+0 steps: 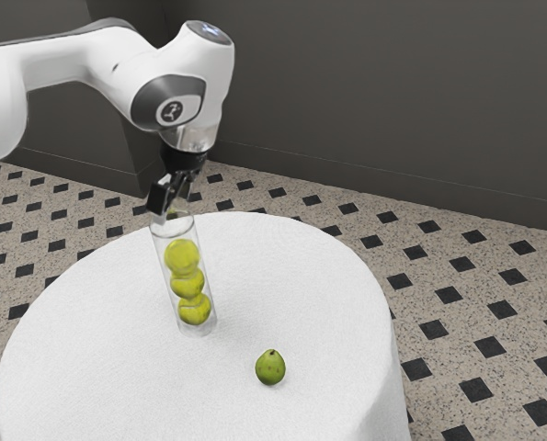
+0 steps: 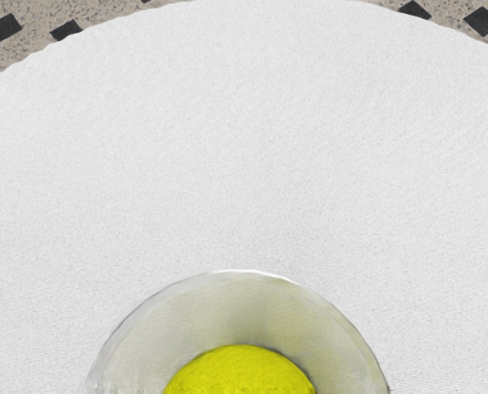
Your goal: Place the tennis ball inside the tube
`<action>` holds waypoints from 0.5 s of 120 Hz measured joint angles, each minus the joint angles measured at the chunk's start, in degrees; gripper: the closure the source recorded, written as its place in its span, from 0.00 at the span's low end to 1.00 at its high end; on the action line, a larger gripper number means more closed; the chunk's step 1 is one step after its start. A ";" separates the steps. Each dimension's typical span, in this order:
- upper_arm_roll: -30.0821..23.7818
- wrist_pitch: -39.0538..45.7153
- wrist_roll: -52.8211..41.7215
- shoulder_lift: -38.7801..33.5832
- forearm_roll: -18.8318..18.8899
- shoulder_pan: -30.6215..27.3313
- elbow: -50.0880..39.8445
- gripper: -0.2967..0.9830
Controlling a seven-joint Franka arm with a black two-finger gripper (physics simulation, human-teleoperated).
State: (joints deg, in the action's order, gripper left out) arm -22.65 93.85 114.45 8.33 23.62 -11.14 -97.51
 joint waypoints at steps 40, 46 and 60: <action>-1.39 -1.86 -25.14 -8.27 -7.17 -0.31 3.64 0.24; 0.89 -2.17 -31.75 -9.55 -9.92 1.72 4.21 0.24; 18.10 -3.40 -46.01 -11.34 -15.59 17.64 4.55 0.23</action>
State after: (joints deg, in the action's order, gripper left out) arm -4.56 90.46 68.44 -3.02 8.02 6.50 -92.96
